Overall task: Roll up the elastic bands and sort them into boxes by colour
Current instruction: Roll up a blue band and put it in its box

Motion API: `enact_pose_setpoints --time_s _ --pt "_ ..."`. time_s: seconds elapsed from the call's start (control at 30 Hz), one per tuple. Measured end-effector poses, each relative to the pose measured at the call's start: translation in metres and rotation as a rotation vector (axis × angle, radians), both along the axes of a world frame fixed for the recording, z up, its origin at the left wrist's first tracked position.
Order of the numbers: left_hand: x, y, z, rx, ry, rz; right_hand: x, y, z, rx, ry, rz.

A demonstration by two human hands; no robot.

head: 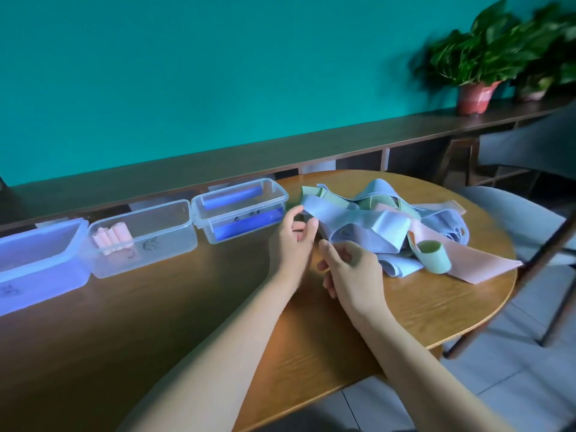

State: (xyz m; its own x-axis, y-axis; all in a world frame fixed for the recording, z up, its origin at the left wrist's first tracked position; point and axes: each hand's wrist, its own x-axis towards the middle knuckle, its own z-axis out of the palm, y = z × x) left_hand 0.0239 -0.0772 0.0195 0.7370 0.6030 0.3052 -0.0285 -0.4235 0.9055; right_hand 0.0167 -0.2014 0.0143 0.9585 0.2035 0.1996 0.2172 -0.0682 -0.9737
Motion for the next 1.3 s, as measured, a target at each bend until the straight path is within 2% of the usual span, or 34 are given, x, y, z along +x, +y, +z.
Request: enact_pose_setpoints --time_s 0.2,0.47,0.67,0.83,1.07,1.3 --pt "0.031 -0.004 -0.001 -0.047 -0.105 0.048 0.006 0.004 -0.002 0.031 0.020 0.024" --pt "0.023 -0.002 0.001 -0.175 -0.166 0.053 0.005 0.002 -0.002 0.040 0.042 0.006" --pt "0.019 0.003 0.005 -0.291 -0.115 -0.018 0.005 0.000 -0.003 0.038 0.042 0.003" --pt "0.013 -0.001 0.003 -0.199 -0.226 0.125 0.006 0.001 -0.003 0.047 0.051 0.009" --pt "-0.022 0.002 0.021 -0.210 -0.393 0.195 -0.011 0.006 0.000 0.025 -0.158 0.072" --pt "-0.069 0.026 0.049 -0.172 -0.325 0.248 -0.036 0.011 0.012 0.132 -0.245 0.119"
